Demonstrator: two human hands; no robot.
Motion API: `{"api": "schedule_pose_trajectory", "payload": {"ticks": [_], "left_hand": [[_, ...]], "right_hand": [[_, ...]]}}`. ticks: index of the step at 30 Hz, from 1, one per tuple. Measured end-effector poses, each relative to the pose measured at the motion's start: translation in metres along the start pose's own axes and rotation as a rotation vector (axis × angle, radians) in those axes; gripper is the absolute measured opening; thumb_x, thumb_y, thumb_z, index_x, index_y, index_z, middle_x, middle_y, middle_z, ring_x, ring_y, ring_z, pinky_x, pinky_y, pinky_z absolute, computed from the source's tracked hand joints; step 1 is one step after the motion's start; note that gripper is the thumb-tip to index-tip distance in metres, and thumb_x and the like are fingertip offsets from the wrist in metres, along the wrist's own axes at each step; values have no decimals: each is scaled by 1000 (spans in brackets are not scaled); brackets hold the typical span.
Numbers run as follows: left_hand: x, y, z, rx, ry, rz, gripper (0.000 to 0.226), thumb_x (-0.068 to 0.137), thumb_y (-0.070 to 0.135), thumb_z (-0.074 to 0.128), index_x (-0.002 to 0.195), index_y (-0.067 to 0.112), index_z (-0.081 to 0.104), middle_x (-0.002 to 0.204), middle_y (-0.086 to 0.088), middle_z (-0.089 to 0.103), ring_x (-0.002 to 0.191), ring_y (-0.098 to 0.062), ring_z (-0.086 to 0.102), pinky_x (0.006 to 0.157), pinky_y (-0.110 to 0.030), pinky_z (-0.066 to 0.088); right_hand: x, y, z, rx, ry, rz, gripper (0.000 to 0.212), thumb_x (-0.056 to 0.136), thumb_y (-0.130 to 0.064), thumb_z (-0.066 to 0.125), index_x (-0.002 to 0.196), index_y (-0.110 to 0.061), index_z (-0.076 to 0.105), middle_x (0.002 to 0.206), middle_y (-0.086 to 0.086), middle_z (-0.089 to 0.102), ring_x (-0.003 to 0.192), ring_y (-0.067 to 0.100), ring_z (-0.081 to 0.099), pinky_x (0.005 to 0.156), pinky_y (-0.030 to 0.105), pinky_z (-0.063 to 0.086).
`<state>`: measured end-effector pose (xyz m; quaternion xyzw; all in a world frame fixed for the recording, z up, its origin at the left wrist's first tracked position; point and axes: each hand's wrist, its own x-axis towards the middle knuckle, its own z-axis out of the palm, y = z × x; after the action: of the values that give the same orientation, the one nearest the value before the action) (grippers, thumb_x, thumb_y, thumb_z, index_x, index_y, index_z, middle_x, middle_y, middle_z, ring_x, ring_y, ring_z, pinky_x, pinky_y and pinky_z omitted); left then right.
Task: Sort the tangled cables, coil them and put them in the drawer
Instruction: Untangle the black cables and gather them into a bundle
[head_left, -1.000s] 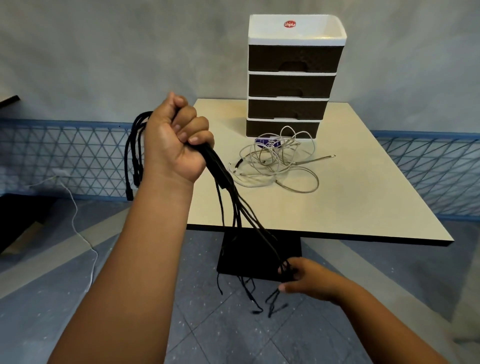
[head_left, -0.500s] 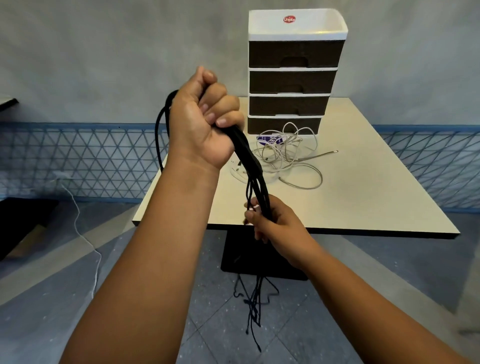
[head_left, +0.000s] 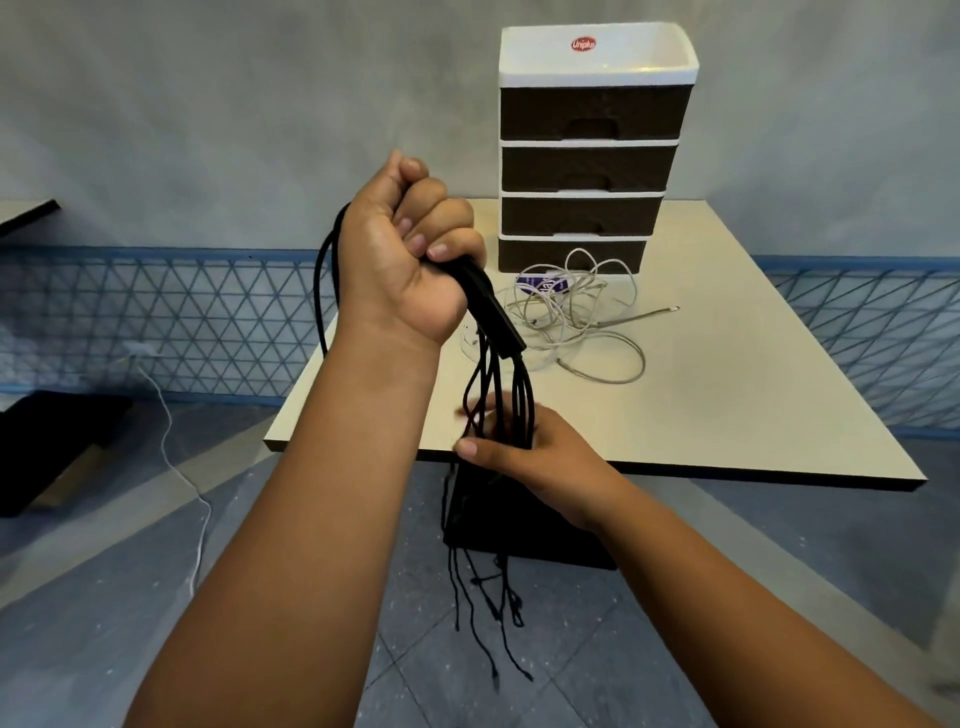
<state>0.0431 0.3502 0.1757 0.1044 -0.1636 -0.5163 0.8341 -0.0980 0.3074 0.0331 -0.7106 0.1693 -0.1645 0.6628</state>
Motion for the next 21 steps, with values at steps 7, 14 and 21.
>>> {"api": "schedule_pose_trajectory", "payload": {"ticks": [7,14,21], "left_hand": [[4,-2,8,-32,16,85,38,104,22,34,69,14,46,38,6,31,28,-6,28,27,-18,26],[15,3,-28,30,202,214,42,101,17,36,60,16,44,40,7,26,30,-5,23,29,-16,22],[17,0,-72,-15,282,291,49,105,25,37,58,16,48,39,8,27,30,-4,25,30,-15,23]], "right_hand": [[-6,12,-27,161,-94,-18,10,84,-19,65,75,-17,61,57,10,58,68,30,67,92,55,48],[-22,17,-79,127,-286,19,28,98,-33,50,73,-22,52,55,4,34,46,17,37,60,32,47],[-15,13,-99,84,-273,173,33,94,-38,56,65,-25,48,59,-4,27,50,11,20,49,29,14]]}}
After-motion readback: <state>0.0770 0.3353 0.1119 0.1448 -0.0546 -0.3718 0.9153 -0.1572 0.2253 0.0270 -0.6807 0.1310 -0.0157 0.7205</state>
